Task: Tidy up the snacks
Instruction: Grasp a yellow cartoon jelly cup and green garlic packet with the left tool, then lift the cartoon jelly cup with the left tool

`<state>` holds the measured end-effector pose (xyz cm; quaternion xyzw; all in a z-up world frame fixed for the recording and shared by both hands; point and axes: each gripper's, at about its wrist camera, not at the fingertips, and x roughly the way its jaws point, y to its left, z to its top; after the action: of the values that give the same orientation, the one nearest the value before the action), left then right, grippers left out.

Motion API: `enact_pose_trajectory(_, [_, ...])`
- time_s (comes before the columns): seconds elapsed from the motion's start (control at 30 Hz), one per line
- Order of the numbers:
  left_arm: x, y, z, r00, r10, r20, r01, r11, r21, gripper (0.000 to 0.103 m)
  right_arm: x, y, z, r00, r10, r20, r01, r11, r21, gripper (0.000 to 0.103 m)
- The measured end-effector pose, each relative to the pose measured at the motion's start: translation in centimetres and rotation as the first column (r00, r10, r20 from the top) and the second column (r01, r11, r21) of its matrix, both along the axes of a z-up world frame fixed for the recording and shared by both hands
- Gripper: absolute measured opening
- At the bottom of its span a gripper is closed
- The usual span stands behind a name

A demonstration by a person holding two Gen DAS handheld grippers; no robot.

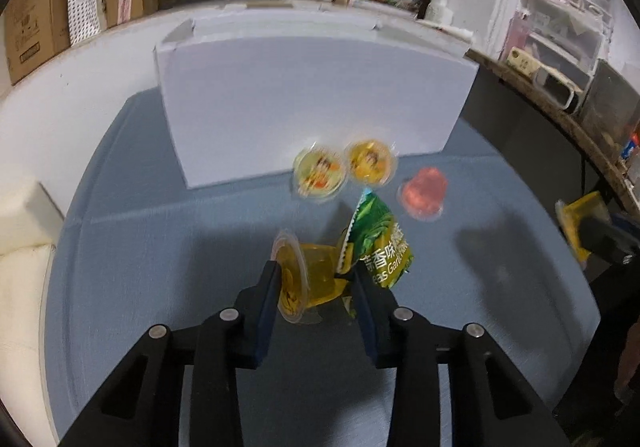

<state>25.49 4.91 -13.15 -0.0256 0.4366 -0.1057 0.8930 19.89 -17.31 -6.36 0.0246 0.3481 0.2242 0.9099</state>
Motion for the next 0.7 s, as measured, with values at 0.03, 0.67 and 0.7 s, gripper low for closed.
enact_pose_trajectory(0.03, [0.1, 0.0, -0.3, 1.0, 0.012, -0.012, -0.012, 1.0, 0.006, 0.05, -0.1, 0.1, 0.0, 1.0, 0.004, 0.0, -0.004, 1.0, -0.001, 0.039])
enact_pose_trajectory(0.67, [-1.2, 0.4, -0.4, 1.0, -0.007, 0.023, 0.007, 1.0, 0.015, 0.037, -0.5, 0.4, 0.1, 1.0, 0.012, -0.003, -0.012, 1.0, 0.007, 0.039])
enact_pose_trajectory(0.7, [-1.4, 0.3, -0.3, 0.999, -0.008, 0.031, 0.007, 1.0, 0.015, 0.037, -0.5, 0.3, 0.2, 1.0, 0.011, -0.002, -0.011, 1.0, 0.009, 0.039])
